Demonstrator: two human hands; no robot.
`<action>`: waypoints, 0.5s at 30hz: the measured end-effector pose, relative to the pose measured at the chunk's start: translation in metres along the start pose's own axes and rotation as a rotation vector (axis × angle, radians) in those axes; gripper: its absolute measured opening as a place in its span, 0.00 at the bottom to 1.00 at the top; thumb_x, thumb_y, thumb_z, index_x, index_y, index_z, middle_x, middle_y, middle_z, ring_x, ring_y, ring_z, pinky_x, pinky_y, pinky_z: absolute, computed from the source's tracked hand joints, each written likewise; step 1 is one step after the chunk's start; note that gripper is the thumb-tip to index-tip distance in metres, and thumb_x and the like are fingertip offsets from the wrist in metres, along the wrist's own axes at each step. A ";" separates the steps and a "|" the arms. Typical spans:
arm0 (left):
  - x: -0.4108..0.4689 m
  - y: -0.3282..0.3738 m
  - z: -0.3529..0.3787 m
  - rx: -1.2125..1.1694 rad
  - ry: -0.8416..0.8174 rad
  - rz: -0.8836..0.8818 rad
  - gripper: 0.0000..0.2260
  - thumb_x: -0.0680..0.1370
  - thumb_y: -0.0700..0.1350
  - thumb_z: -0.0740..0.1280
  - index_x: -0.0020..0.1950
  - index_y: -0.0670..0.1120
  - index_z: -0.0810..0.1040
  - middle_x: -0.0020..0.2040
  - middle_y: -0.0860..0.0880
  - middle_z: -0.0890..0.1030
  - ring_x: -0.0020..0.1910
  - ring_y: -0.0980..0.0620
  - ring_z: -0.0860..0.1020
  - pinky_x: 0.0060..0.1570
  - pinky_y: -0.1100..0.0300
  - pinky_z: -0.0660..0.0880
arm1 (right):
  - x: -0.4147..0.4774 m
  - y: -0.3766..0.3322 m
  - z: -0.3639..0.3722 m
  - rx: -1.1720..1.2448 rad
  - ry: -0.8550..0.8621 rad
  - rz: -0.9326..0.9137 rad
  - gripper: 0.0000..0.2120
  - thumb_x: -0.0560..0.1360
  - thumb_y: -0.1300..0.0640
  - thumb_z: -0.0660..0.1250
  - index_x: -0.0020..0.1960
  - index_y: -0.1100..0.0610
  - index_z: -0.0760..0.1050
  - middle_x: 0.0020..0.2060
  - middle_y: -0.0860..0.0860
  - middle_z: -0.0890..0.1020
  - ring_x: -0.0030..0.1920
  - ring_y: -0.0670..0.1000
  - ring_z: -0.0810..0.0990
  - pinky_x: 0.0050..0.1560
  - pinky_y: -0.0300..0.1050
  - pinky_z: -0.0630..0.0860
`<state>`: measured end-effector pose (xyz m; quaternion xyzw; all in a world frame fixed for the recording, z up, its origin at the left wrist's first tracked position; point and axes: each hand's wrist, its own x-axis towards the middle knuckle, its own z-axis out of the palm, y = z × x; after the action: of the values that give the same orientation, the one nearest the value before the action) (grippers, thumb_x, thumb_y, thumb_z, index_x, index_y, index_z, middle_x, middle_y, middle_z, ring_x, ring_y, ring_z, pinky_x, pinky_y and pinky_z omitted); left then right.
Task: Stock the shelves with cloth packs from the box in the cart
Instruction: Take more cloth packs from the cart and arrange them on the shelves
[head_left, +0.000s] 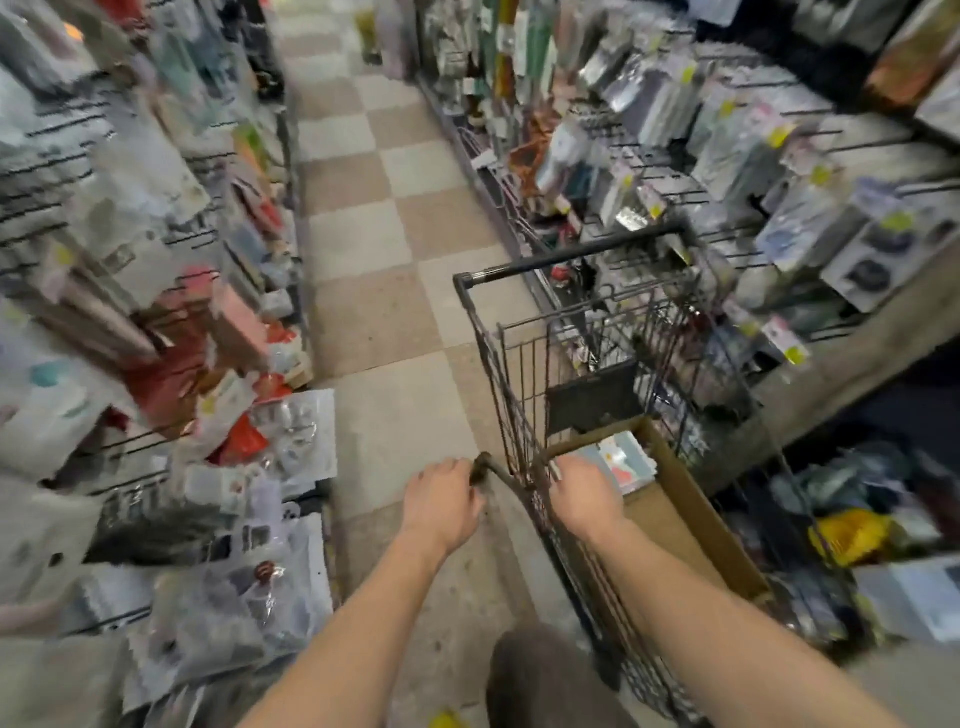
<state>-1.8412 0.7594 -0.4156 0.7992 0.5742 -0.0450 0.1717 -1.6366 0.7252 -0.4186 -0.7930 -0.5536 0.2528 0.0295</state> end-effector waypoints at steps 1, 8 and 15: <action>0.017 0.009 -0.002 0.013 -0.008 0.061 0.18 0.81 0.53 0.60 0.69 0.51 0.76 0.64 0.48 0.80 0.63 0.43 0.78 0.62 0.51 0.74 | 0.010 0.014 0.001 0.010 0.007 0.063 0.12 0.78 0.55 0.62 0.59 0.54 0.79 0.56 0.55 0.83 0.59 0.60 0.81 0.59 0.52 0.77; 0.136 0.080 0.006 0.133 -0.104 0.359 0.13 0.81 0.52 0.59 0.62 0.50 0.76 0.60 0.47 0.81 0.61 0.43 0.77 0.58 0.50 0.72 | 0.081 0.091 -0.003 0.146 -0.014 0.335 0.17 0.79 0.51 0.63 0.65 0.54 0.78 0.60 0.55 0.82 0.61 0.57 0.79 0.57 0.50 0.77; 0.216 0.152 0.027 0.314 -0.298 0.558 0.16 0.81 0.53 0.60 0.64 0.48 0.75 0.62 0.47 0.80 0.62 0.43 0.77 0.61 0.49 0.73 | 0.125 0.152 0.000 0.298 -0.055 0.586 0.18 0.81 0.49 0.59 0.69 0.45 0.75 0.65 0.52 0.79 0.64 0.55 0.78 0.59 0.47 0.76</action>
<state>-1.6232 0.9022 -0.4652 0.9266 0.2883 -0.2005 0.1343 -1.4726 0.7779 -0.5140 -0.8983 -0.2595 0.3500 0.0566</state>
